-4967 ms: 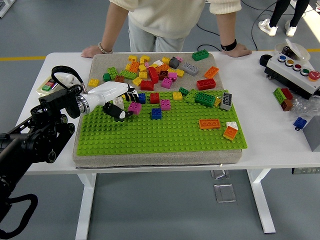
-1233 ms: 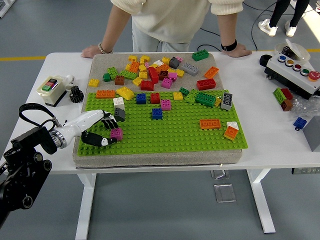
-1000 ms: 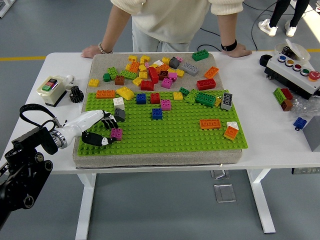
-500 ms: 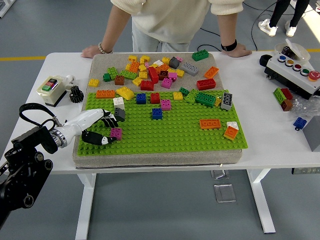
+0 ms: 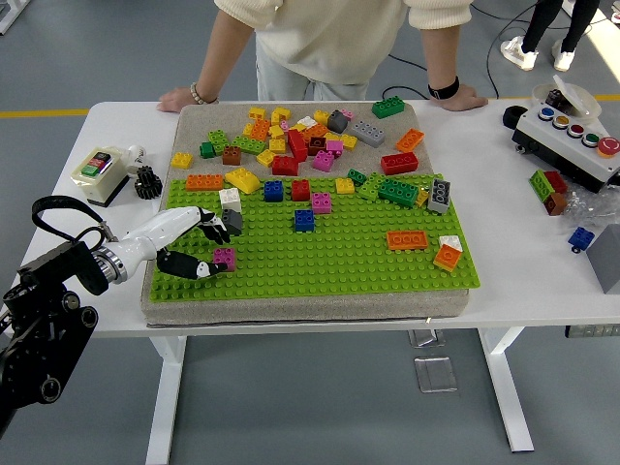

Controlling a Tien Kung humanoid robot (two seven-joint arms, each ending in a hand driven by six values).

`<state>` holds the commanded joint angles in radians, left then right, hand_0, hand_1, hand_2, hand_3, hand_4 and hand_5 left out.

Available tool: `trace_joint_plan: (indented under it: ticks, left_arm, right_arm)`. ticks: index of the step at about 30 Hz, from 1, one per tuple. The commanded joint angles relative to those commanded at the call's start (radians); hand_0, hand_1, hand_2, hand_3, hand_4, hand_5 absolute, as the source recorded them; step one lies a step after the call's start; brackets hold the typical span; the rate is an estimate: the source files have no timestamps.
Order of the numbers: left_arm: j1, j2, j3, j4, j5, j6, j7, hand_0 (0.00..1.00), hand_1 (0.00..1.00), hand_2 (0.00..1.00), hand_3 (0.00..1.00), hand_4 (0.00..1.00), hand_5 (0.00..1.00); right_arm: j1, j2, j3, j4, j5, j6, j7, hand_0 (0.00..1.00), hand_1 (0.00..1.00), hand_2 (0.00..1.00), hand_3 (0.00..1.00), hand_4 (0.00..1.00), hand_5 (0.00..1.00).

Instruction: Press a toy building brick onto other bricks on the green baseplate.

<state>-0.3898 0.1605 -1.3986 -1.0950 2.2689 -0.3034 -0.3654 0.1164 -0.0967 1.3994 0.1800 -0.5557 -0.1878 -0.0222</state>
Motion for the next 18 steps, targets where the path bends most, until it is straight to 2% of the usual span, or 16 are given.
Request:
trace_joint_plan:
  ticks: [1,2,7,8,13,14,18]
  left_arm:
    - [0.001,0.001,-0.001,-0.004,0.000,-0.003,0.000,0.801,0.633,0.592,0.564,0.871,0.242]
    - [0.009,0.008,-0.003,-0.027,0.000,-0.020,-0.001,0.882,0.707,0.689,0.605,0.998,0.495]
    - [0.026,0.021,0.001,-0.084,0.000,-0.049,-0.006,0.882,0.707,0.689,0.605,0.998,0.495]
    - [0.028,0.021,0.003,-0.087,0.000,-0.050,-0.008,0.984,0.785,0.771,0.644,0.998,0.621]
    - [0.030,0.018,0.007,-0.077,0.000,-0.049,-0.016,0.984,0.785,0.771,0.644,0.998,0.621]
    - [0.029,0.017,0.007,-0.073,0.000,-0.048,-0.017,0.998,0.846,0.840,0.670,0.998,0.704]
    - [0.023,0.017,0.005,-0.046,0.000,-0.037,-0.025,0.998,0.846,0.840,0.670,0.998,0.704]
  right_arm:
    - [0.000,0.000,0.000,0.000,0.000,0.000,0.000,0.727,0.662,0.708,0.580,0.914,0.495]
    - [-0.001,0.000,0.000,0.000,-0.001,0.001,0.000,0.727,0.661,0.708,0.580,0.915,0.497]
    - [-0.001,0.000,0.000,0.000,-0.002,0.002,0.001,0.727,0.661,0.708,0.580,0.915,0.497]
    - [-0.001,0.001,-0.001,0.000,-0.002,0.002,0.001,0.727,0.661,0.708,0.580,0.914,0.496]
    - [0.001,0.001,-0.002,0.000,-0.001,0.003,0.003,0.727,0.661,0.708,0.580,0.914,0.496]
    - [0.001,0.001,-0.001,0.000,-0.001,0.003,0.002,0.727,0.661,0.708,0.579,0.915,0.497]
    - [0.000,0.000,0.001,0.000,0.000,0.005,-0.001,0.727,0.661,0.708,0.579,0.915,0.497]
